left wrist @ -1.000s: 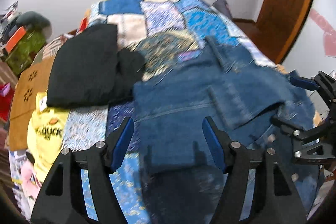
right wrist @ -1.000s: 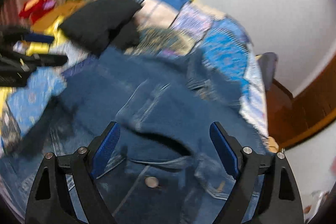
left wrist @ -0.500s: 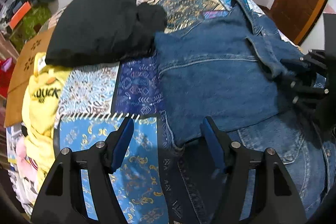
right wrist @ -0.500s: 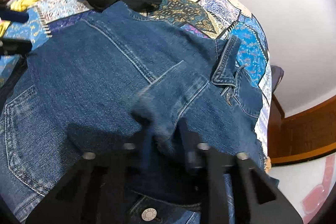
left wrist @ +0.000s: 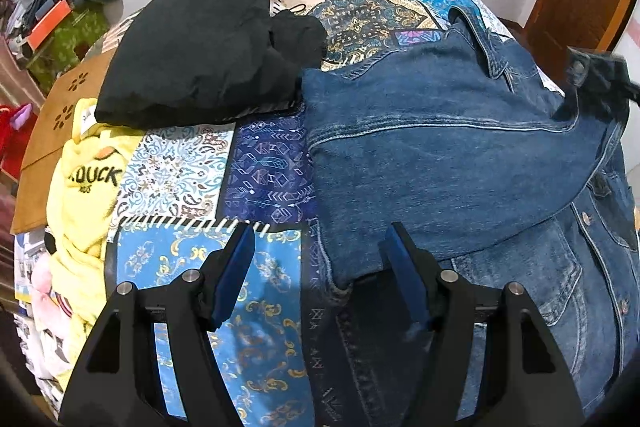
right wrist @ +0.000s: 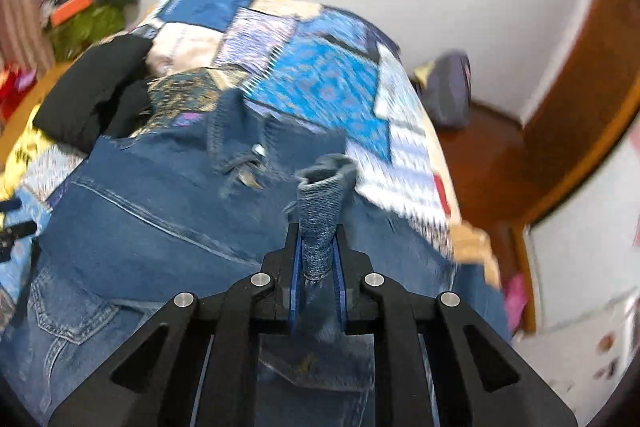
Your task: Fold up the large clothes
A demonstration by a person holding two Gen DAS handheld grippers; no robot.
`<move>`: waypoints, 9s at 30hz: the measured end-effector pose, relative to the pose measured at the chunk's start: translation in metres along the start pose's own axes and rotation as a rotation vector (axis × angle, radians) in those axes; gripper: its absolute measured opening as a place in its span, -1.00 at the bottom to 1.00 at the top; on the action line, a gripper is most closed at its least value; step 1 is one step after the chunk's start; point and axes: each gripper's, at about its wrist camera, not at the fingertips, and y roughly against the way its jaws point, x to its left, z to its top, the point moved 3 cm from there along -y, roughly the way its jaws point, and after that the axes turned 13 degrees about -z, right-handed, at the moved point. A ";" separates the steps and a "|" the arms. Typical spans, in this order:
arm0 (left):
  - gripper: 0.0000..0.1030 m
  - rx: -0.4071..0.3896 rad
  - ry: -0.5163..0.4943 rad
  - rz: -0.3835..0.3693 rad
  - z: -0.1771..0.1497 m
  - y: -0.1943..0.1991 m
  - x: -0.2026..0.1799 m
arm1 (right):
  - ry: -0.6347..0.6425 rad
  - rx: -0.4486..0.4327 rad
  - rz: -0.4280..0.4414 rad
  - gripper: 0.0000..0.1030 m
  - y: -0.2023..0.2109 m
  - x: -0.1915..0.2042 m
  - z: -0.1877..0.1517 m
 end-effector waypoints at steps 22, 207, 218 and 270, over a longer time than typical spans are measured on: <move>0.40 0.074 0.012 -0.028 -0.011 -0.031 -0.008 | -0.205 0.170 -0.031 -0.51 -0.041 -0.058 -0.075; 0.42 -0.189 0.122 -0.077 -0.008 0.067 0.003 | 0.190 0.318 0.519 -0.54 0.031 0.209 0.003; 0.42 -0.113 0.133 -0.168 -0.004 0.041 -0.014 | 0.096 0.065 0.349 -0.15 0.081 0.117 0.026; -0.82 -0.009 -0.041 -0.012 0.102 -0.070 -0.020 | -0.385 0.219 0.103 -0.72 -0.107 -0.116 -0.036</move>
